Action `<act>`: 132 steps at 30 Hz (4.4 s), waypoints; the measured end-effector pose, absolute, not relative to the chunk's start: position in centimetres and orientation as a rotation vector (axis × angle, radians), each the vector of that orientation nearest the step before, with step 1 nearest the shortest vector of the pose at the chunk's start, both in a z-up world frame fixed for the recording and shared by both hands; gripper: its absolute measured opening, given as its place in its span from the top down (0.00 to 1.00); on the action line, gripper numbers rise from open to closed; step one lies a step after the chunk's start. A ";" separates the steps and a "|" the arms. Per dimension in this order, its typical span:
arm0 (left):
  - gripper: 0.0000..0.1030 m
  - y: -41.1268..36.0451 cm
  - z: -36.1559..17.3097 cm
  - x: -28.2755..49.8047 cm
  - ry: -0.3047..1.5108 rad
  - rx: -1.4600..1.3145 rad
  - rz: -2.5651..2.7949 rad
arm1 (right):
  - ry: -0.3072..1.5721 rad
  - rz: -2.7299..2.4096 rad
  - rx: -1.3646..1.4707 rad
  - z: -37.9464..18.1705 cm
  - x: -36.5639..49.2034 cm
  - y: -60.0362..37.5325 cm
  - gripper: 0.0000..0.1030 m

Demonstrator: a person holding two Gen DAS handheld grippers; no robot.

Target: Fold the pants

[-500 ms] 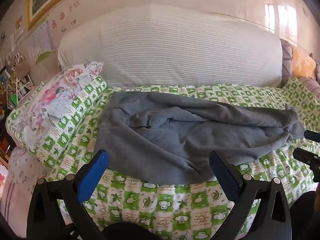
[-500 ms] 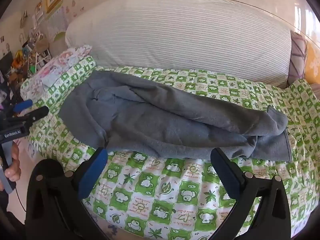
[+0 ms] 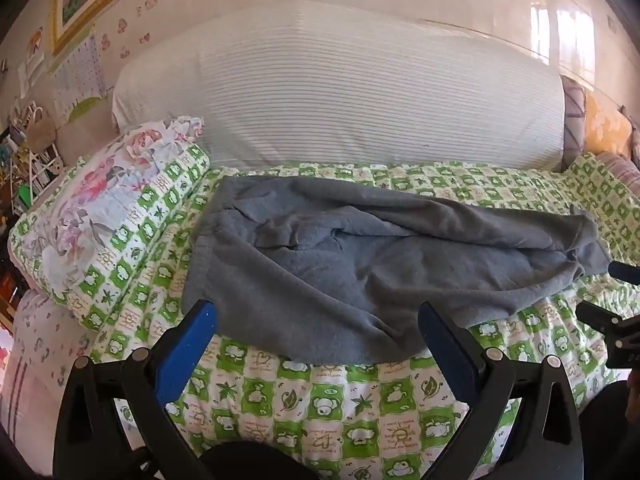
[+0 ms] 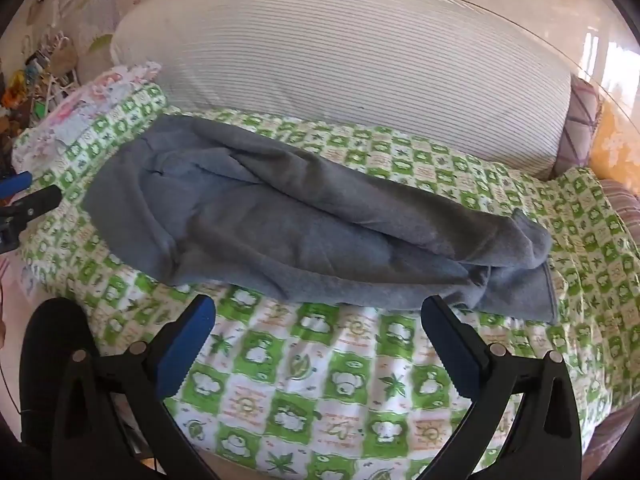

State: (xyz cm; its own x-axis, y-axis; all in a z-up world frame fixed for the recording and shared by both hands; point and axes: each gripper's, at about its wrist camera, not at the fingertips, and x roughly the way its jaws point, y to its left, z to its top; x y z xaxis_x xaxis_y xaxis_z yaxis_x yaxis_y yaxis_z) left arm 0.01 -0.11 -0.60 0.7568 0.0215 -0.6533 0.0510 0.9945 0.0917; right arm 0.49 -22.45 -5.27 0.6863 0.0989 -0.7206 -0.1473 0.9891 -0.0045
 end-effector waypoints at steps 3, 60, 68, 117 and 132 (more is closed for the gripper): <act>0.02 -0.4 -0.9 0.0 0.718 0.113 -0.027 | 0.807 0.125 -0.053 -5.4 0.3 -22.9 0.00; 0.02 -15.1 -8.4 5.6 0.838 0.452 -0.412 | 0.937 -0.189 0.498 -10.4 1.4 -44.1 0.00; 0.02 -16.7 -11.0 8.1 0.842 0.540 -0.403 | 0.951 -0.248 0.695 -14.7 5.0 -49.4 0.07; 0.36 -11.1 -5.5 21.6 0.905 0.562 -0.630 | 0.946 -0.144 0.171 -7.2 12.5 -48.8 0.21; 0.36 -12.0 -14.0 31.3 1.076 0.828 -0.583 | 1.210 -0.061 -0.019 -13.9 18.8 -48.0 0.82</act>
State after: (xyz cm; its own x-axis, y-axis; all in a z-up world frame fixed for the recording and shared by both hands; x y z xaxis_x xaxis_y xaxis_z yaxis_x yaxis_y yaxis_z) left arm 31.33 -12.02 -13.99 0.3777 -0.0228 -0.9257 0.7631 0.5739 0.2972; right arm 18.77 -48.00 -13.93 0.3520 -0.0571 -0.9343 0.0370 0.9982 -0.0470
